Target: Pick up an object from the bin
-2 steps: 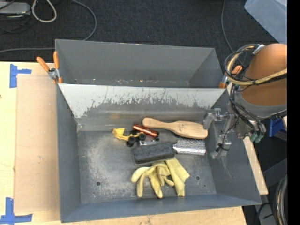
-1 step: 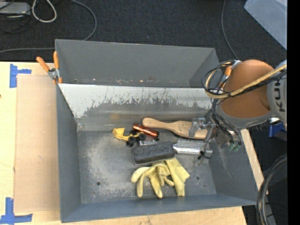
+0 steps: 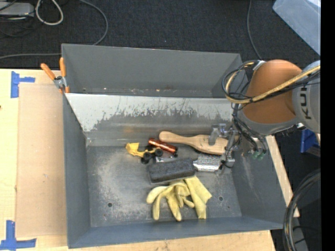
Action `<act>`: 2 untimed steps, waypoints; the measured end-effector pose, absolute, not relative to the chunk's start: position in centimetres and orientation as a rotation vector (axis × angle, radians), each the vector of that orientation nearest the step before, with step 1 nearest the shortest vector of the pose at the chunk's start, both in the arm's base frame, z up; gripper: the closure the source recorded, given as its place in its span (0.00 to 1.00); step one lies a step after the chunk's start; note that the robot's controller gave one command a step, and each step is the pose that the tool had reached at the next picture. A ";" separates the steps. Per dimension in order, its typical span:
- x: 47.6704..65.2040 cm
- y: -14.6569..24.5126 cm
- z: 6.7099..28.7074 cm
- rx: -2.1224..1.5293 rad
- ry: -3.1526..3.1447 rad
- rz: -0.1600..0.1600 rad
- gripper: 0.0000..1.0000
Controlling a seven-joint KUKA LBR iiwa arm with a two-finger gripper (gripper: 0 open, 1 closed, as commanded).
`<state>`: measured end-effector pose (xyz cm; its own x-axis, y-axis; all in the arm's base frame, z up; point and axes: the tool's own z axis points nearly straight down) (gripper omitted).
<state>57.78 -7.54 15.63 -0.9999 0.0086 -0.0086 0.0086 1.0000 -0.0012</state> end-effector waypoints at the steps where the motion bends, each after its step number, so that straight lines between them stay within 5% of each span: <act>1: 56.3 -7.2 10.2 0.093 3.145 0.003 0.00; 2: 56.8 -7.9 14.4 0.108 3.124 -0.001 0.00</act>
Offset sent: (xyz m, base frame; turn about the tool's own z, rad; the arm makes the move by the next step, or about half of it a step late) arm -0.0103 -0.0040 -0.0126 0.0633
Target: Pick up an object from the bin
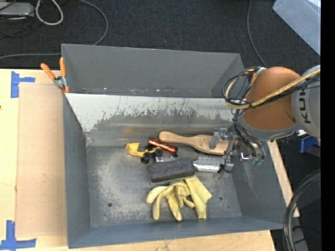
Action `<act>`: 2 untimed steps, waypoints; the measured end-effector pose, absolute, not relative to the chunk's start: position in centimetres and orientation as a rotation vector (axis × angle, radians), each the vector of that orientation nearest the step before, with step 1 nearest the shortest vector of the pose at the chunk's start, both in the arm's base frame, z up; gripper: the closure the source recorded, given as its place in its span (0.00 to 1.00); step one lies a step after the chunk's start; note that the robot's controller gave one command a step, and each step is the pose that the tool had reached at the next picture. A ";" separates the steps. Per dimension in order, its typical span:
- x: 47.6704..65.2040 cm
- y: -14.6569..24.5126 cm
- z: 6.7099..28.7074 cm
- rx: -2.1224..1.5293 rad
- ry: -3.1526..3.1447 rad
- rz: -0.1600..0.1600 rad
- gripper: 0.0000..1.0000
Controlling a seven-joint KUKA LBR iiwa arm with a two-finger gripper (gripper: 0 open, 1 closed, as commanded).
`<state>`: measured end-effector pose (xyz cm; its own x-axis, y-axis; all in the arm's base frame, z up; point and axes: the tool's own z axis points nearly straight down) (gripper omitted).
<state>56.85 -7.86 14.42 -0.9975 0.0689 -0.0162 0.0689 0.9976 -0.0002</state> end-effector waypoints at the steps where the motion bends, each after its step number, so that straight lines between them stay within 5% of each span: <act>1: 56.4 -7.0 7.2 0.398 3.120 0.005 0.00; 2: 57.2 -8.5 9.8 0.173 3.123 0.000 1.00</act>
Offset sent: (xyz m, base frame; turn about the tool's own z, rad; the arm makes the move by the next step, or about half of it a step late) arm 0.0039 -0.0073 -0.0452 0.0426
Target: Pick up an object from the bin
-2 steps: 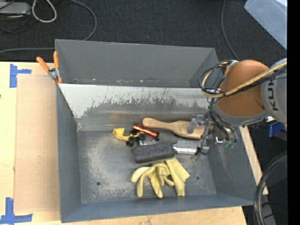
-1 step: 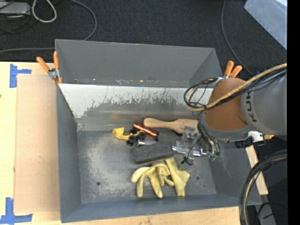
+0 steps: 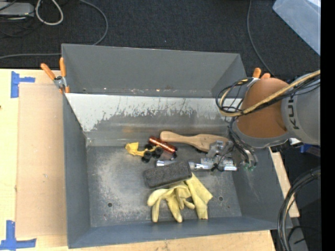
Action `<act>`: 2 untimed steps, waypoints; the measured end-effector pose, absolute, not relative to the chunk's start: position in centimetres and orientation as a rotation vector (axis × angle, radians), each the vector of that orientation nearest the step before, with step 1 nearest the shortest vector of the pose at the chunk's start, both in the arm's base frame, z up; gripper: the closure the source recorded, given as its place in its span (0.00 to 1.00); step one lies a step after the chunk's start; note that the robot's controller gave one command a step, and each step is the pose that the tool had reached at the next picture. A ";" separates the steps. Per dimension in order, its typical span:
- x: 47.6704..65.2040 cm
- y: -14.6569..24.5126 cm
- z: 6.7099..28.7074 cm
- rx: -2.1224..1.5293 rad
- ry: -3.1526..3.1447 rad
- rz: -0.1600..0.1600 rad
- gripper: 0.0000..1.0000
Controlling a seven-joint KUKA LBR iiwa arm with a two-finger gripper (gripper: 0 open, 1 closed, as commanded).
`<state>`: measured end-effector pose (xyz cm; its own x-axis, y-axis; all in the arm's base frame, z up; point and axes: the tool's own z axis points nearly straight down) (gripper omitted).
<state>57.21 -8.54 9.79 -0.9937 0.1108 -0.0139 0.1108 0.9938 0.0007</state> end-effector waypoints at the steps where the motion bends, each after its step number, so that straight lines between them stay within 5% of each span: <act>1: 57.2 -8.5 9.8 0.172 3.123 0.000 1.00; 2: 57.4 -9.1 20.7 0.178 3.125 0.001 1.00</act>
Offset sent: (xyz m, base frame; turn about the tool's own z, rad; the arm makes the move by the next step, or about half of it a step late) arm 0.0023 -0.0060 0.1093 0.0023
